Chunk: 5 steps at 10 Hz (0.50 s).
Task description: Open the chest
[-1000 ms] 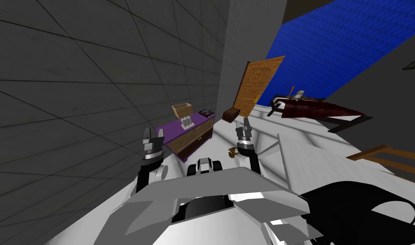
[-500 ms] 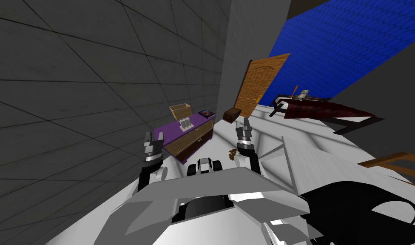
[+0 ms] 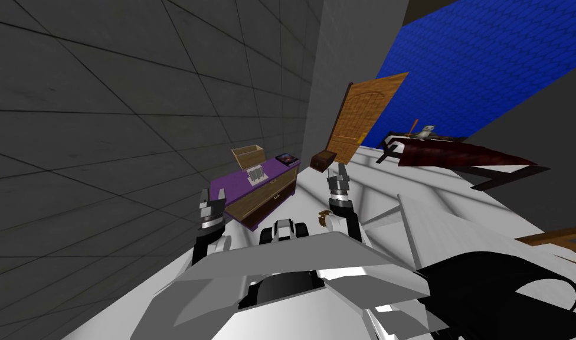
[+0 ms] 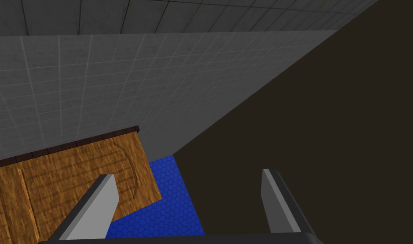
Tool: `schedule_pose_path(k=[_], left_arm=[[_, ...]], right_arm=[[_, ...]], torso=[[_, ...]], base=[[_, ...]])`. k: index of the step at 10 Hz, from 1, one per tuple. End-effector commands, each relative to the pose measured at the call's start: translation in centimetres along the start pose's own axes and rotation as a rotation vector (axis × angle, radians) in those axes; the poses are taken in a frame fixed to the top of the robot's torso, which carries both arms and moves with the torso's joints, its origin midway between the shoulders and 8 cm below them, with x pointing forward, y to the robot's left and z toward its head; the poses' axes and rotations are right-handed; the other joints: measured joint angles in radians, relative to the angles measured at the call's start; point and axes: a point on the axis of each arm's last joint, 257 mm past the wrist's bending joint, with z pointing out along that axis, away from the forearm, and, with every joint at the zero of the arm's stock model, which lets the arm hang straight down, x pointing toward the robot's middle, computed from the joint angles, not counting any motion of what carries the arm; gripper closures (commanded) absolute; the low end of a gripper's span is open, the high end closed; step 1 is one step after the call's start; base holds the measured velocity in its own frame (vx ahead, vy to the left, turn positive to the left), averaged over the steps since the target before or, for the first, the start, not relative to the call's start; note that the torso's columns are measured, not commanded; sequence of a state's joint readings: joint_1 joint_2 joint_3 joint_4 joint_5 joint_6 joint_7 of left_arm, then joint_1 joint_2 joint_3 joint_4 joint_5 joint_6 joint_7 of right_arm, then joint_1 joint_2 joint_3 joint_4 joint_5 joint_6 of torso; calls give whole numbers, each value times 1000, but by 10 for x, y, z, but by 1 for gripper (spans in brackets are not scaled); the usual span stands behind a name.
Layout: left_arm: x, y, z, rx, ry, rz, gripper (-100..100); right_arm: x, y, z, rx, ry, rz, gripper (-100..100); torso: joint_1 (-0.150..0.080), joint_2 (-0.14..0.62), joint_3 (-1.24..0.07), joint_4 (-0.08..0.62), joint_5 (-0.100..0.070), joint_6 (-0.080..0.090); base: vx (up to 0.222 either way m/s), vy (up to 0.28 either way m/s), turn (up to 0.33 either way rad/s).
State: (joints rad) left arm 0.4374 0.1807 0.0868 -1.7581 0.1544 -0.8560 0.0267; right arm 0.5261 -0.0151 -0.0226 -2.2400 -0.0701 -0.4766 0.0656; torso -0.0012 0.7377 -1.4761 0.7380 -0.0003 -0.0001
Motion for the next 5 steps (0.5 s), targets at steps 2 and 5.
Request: schedule_pose_path(k=[2,5], left_arm=[[-17,21,-17,-35,-27,4,-100],[-27,32,-28,-55,-45,6,-100]], right_arm=[[0,0,0,0,0,0,0],[0,0,0,0,0,0,0]], torso=[[1,0,0,0,0,0],[1,0,0,0,0,0]], base=[[82,-43,28],[57,-28,21]])
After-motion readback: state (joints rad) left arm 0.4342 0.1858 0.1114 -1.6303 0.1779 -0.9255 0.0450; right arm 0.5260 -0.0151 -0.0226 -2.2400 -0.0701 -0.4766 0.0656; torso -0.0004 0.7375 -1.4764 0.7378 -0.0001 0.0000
